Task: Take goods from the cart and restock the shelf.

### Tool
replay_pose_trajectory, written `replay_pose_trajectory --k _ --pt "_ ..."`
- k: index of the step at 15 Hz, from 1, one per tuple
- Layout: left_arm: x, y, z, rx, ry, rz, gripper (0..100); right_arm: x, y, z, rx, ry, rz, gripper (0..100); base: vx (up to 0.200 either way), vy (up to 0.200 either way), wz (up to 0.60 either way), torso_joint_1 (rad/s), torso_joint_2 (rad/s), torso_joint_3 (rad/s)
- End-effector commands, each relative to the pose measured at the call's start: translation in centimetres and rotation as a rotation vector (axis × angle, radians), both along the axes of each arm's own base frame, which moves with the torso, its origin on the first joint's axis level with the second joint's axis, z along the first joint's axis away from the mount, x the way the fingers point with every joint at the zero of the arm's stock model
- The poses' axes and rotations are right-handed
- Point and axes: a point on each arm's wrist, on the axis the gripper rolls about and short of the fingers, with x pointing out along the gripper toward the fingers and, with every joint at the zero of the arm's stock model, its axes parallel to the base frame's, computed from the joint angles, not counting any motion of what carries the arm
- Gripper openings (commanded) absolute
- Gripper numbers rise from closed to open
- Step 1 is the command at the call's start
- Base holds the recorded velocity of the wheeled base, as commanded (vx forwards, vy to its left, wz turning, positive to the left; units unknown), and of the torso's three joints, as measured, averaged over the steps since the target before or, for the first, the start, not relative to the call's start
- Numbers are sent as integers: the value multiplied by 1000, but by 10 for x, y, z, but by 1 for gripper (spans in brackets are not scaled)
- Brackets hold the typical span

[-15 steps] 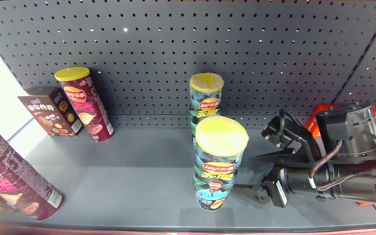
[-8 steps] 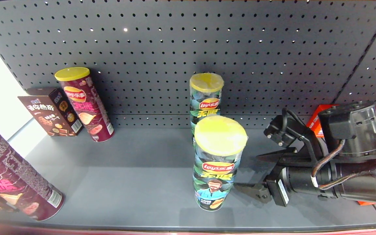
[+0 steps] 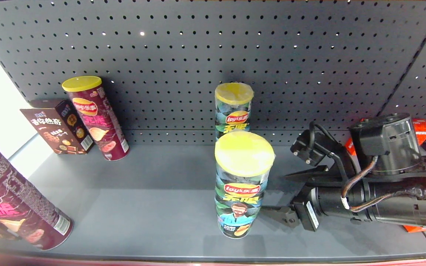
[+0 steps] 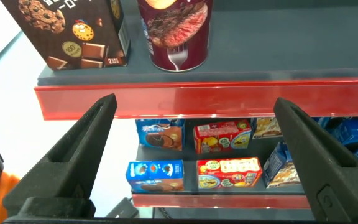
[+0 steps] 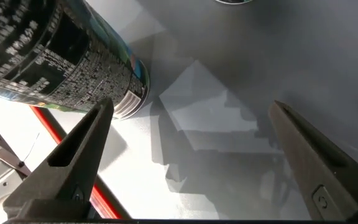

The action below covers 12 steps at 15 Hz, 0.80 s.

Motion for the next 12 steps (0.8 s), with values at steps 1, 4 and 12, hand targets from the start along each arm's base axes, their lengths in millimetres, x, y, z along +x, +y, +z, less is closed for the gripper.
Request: replay_pose_trajectory --k 1,4,12 --pt "0 0 0 0 1 1 100 0 -1 0 0 -2 -2 100 0 0 0 0 0 0" --pt "0 0 0 0 1 -1 100 -2 -12 10 29 -35 -33 100 0 0 0 0 0 0" --pt "0 0 0 9 1 -7 100 -95 -152 62 208 -410 -499 100 0 0 0 0 0 0"
